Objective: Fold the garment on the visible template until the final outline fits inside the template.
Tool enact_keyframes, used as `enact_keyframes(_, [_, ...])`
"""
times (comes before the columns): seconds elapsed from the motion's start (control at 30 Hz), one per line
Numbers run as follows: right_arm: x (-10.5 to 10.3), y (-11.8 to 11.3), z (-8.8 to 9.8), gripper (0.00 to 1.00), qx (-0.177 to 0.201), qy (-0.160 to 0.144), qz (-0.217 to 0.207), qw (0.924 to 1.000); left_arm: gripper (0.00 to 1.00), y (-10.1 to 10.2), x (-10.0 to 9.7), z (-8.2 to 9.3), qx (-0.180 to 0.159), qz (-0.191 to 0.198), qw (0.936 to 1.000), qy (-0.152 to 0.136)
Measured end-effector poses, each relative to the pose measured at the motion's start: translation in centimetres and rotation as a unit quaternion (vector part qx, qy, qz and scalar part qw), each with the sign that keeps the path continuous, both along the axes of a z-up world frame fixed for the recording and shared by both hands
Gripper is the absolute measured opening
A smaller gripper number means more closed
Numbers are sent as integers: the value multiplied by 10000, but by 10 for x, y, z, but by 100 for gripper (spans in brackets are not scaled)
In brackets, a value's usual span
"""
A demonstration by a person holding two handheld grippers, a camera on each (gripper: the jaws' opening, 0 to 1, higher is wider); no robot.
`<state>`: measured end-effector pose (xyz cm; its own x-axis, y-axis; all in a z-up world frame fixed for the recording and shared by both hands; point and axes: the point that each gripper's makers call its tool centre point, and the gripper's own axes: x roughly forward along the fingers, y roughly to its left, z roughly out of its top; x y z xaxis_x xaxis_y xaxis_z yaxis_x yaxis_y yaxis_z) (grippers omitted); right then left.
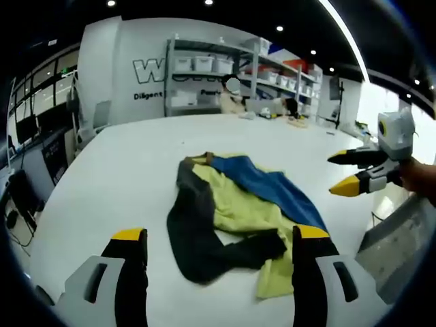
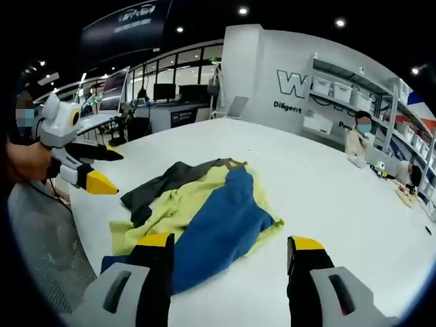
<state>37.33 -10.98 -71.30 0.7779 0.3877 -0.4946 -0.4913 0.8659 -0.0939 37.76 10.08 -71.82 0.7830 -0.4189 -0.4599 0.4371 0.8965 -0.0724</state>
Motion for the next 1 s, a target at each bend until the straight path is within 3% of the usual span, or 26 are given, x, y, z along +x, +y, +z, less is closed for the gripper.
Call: enact_keyframes(1.0, [-3, 3, -6, 66, -47, 103, 108, 9999, 81, 1, -1, -4, 103, -33, 9999, 23])
